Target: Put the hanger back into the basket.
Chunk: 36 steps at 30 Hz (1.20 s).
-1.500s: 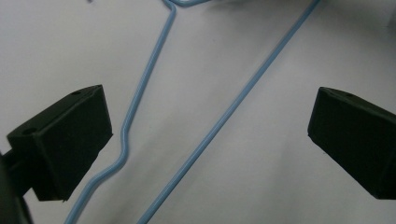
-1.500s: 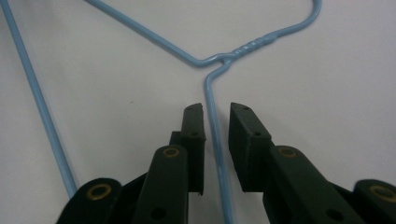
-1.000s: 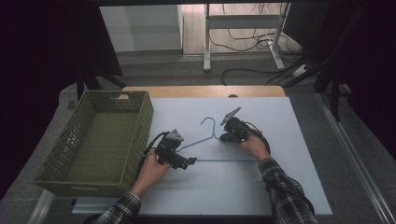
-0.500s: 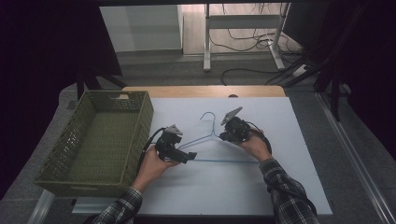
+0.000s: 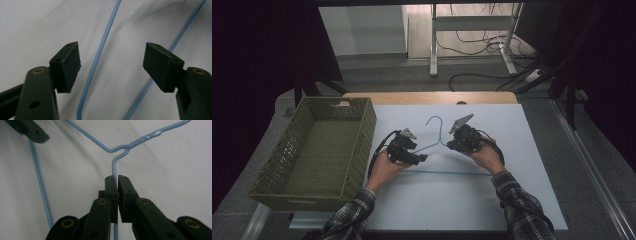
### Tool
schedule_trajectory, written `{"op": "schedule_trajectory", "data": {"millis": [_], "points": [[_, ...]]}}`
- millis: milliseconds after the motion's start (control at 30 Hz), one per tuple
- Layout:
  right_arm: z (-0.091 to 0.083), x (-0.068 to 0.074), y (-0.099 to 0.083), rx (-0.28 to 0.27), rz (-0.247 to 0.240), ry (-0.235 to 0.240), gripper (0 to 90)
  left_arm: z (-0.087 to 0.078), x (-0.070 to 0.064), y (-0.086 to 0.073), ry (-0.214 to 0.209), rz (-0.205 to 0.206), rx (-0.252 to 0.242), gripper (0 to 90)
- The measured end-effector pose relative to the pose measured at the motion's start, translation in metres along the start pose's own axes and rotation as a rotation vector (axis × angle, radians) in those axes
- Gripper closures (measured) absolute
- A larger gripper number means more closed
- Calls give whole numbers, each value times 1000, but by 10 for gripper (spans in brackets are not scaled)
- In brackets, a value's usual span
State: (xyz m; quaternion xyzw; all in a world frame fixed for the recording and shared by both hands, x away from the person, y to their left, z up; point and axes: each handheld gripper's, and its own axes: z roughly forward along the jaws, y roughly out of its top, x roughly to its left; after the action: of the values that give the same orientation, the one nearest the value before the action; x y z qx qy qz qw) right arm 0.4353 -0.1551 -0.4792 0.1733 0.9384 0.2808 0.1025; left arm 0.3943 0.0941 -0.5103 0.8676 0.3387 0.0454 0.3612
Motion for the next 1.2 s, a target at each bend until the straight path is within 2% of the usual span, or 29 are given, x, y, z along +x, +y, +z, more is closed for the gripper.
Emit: {"op": "schedule_trajectory", "data": {"millis": [133,200,367,567,633,933,1067,1200], "points": [[-1,2,1,-3,1,-4,866,3,5,10,-22,-14,-32,323],[-1,3,2,-6,2,-3,866,4,7,17,-41,-43,-60,340],[-3,4,3,-13,-1,-9,866,8,11,39,-84,-64,-100,372],[-5,6,3,-22,0,-14,866,18,12,58,-105,-105,-125,482],[-5,7,3,-24,4,-14,866,20,13,62,-107,-109,-107,519],[-7,9,3,-35,-1,-16,866,31,14,70,-129,-223,-134,703],[-9,8,1,-44,6,-10,865,32,15,67,-151,-302,-160,793],[-9,9,1,-47,9,-18,858,32,16,64,-187,-381,-187,832]]}}
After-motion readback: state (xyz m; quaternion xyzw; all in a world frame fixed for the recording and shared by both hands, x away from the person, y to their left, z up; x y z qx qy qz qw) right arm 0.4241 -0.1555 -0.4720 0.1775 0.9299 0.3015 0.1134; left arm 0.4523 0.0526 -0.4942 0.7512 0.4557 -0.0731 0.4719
